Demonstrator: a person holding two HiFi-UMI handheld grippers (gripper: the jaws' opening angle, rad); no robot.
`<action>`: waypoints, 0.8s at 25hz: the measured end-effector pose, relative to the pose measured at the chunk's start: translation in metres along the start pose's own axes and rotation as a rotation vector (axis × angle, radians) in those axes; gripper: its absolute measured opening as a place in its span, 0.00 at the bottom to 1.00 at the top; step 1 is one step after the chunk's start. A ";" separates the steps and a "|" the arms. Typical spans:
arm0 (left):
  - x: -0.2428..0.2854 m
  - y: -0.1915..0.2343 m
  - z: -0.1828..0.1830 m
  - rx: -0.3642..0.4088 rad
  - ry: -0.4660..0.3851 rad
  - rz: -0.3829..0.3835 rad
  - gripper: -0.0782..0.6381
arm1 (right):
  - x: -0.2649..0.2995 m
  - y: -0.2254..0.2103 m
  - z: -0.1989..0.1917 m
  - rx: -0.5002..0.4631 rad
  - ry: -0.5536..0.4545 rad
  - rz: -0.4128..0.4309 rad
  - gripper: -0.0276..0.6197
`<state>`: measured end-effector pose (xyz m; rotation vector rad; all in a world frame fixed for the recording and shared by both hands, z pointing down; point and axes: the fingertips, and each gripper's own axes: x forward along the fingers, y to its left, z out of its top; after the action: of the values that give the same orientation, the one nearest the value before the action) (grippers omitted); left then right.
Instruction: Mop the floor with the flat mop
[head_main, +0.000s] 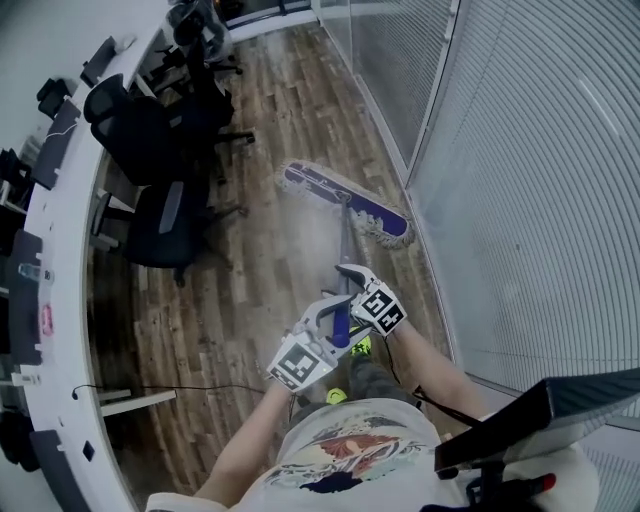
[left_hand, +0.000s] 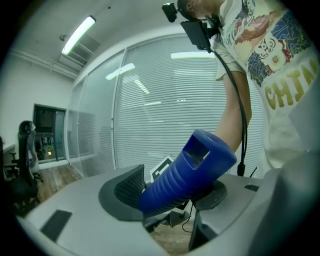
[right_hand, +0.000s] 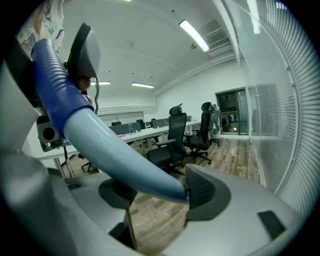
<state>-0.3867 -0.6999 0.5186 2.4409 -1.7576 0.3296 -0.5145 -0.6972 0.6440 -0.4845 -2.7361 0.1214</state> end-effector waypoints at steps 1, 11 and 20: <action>-0.012 -0.015 0.001 -0.011 -0.008 0.011 0.43 | -0.005 0.020 -0.002 0.001 0.001 0.006 0.42; -0.134 -0.208 -0.024 -0.021 0.009 0.017 0.43 | -0.066 0.237 -0.059 -0.028 0.046 0.051 0.43; -0.155 -0.350 -0.022 -0.030 0.034 0.056 0.43 | -0.154 0.346 -0.102 -0.033 0.049 0.102 0.43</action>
<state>-0.1052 -0.4399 0.5142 2.3552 -1.8061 0.3465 -0.2326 -0.4238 0.6382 -0.6283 -2.6693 0.0890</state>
